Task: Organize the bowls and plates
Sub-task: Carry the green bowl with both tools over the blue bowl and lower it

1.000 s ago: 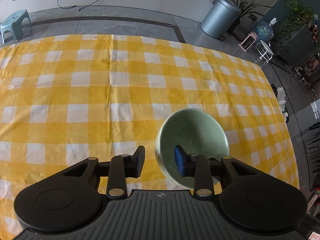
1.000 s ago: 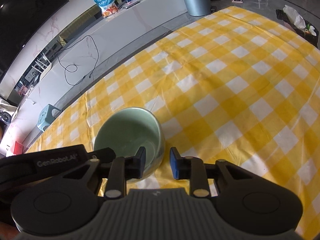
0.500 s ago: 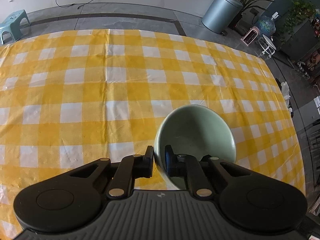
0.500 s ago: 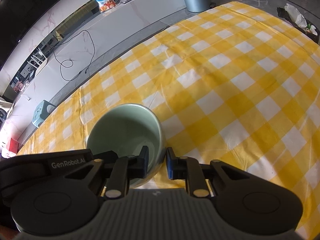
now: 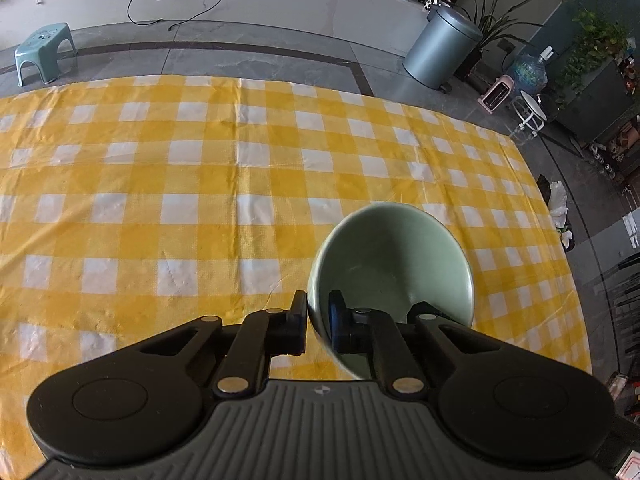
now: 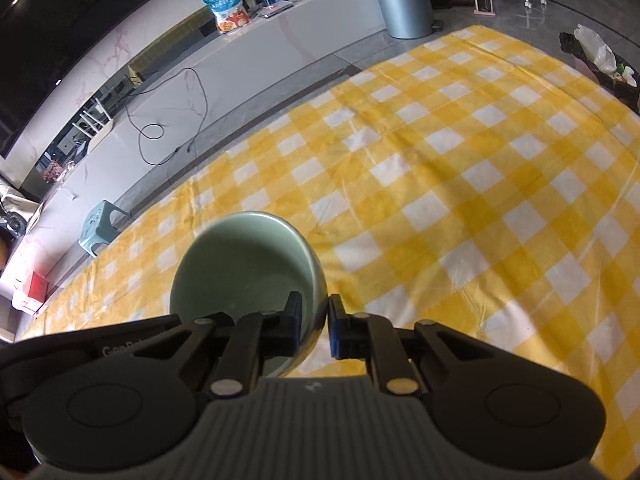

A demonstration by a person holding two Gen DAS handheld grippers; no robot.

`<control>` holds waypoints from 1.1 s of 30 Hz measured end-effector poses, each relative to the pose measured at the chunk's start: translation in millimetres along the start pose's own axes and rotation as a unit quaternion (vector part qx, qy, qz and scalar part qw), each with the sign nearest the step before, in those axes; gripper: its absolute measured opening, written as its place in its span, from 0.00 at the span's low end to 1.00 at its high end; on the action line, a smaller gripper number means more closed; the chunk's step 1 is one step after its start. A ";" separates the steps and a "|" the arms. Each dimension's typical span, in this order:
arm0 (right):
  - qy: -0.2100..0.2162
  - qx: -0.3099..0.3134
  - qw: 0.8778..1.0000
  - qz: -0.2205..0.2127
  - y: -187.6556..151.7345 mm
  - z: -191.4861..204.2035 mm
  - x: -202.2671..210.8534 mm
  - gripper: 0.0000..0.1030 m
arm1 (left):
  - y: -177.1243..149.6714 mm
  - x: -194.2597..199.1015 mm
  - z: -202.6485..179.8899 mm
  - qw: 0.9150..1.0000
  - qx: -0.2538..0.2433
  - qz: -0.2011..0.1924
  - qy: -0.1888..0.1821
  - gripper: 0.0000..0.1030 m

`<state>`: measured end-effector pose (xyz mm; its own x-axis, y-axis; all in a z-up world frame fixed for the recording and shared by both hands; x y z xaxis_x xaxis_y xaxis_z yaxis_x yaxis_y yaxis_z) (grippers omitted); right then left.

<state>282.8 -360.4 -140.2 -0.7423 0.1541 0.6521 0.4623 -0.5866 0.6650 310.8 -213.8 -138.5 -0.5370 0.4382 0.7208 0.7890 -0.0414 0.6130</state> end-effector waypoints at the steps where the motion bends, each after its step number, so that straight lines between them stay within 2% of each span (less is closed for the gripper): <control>1: 0.003 0.000 1.000 -0.002 -0.3 2.6 6.5 0.11 | -0.5 7.2 0.8 1.000 0.003 -0.003 0.000 0.11; 13: 0.053 0.001 0.999 -0.009 -18.7 36.3 98.3 0.10 | -5.1 114.0 5.9 0.997 0.014 -0.070 0.009 0.11; 24: 0.092 0.008 0.995 -0.021 -58.3 57.2 178.2 0.10 | -44.2 195.2 26.9 0.992 0.034 -0.123 0.019 0.11; 33: 0.105 -0.008 0.994 -0.008 -98.6 49.0 216.3 0.10 | -84.7 225.6 40.1 0.987 0.071 -0.140 0.021 0.11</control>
<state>100.4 -230.3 -47.0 -0.8349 -0.0053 0.5504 0.4439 -0.5976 0.6677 134.8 -75.5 -40.7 -0.7493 0.3772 0.5443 0.6404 0.2036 0.7405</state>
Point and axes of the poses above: each gripper's, at about its wrist camera, not at the fingertips, and x roughly against the way its jaws point, z to its left, y to its top, the point moved 9 cm from there along -x, roughly the way its jaws point, and after that the axes turned 14 degrees about -z, right-handed, at the moved point
